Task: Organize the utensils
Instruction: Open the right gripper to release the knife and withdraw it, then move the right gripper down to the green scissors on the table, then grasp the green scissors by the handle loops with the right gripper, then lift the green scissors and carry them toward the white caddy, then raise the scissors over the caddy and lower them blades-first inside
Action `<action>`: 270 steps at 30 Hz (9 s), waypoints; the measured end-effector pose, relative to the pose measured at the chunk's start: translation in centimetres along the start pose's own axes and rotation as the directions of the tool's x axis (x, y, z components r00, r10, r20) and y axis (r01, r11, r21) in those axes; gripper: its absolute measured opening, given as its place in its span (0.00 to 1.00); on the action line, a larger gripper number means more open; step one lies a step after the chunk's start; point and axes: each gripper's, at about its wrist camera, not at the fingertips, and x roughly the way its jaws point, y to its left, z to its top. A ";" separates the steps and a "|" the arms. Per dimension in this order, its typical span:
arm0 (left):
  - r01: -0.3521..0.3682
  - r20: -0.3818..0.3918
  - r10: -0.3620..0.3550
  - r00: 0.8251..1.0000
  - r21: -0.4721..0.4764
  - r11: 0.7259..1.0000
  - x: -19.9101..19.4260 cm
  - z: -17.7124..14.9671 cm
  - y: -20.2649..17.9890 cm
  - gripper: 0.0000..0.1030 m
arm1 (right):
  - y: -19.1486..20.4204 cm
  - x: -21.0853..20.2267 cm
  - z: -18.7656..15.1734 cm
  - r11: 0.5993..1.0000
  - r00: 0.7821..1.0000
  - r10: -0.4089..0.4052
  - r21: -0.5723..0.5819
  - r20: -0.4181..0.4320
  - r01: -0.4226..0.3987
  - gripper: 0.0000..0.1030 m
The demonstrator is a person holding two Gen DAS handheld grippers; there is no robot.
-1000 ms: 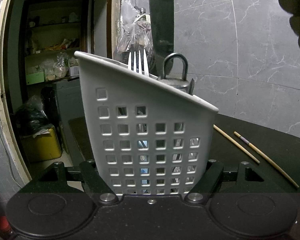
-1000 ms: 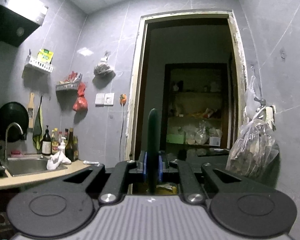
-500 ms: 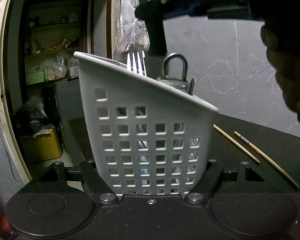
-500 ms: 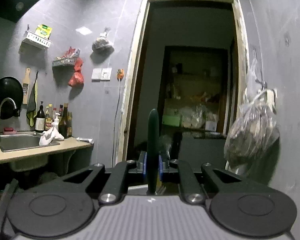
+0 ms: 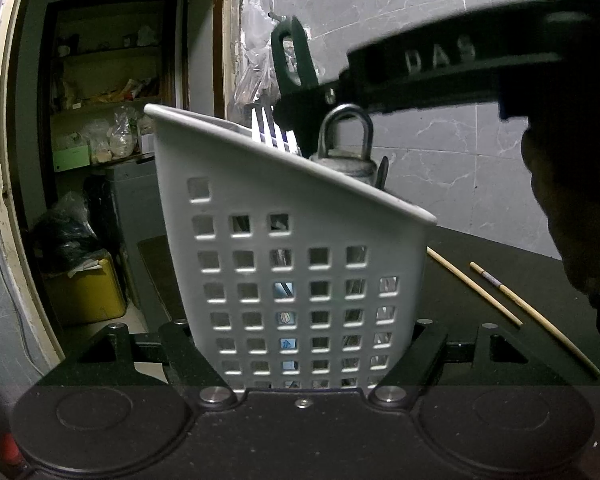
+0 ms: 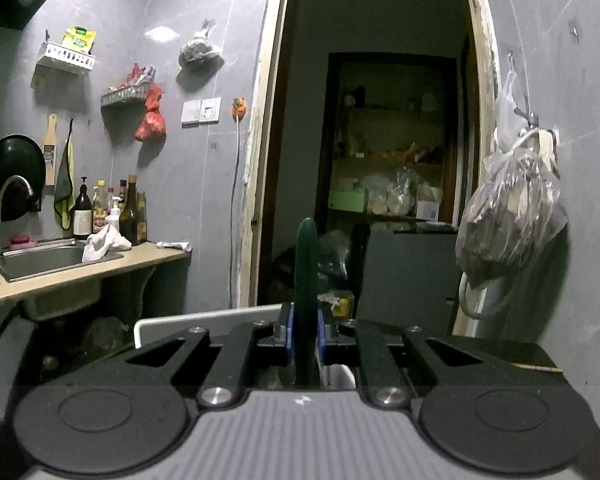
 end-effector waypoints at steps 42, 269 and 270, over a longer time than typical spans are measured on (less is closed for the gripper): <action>0.001 -0.001 -0.001 1.000 0.000 1.000 0.0 0.1 -0.1 0.75 | -3.8 -3.6 1.1 0.995 0.994 -0.080 0.060 0.069 0.076 0.93; 0.065 -0.012 -0.065 0.998 0.009 0.998 0.6 -0.2 -0.2 0.76 | -1.6 -10.7 -6.7 0.969 0.937 -0.238 0.127 0.258 0.211 0.32; 0.066 -0.012 -0.065 0.998 0.009 0.998 0.6 -0.2 -0.2 0.76 | -1.6 -10.9 -6.8 0.969 0.937 -0.237 0.129 0.258 0.210 0.32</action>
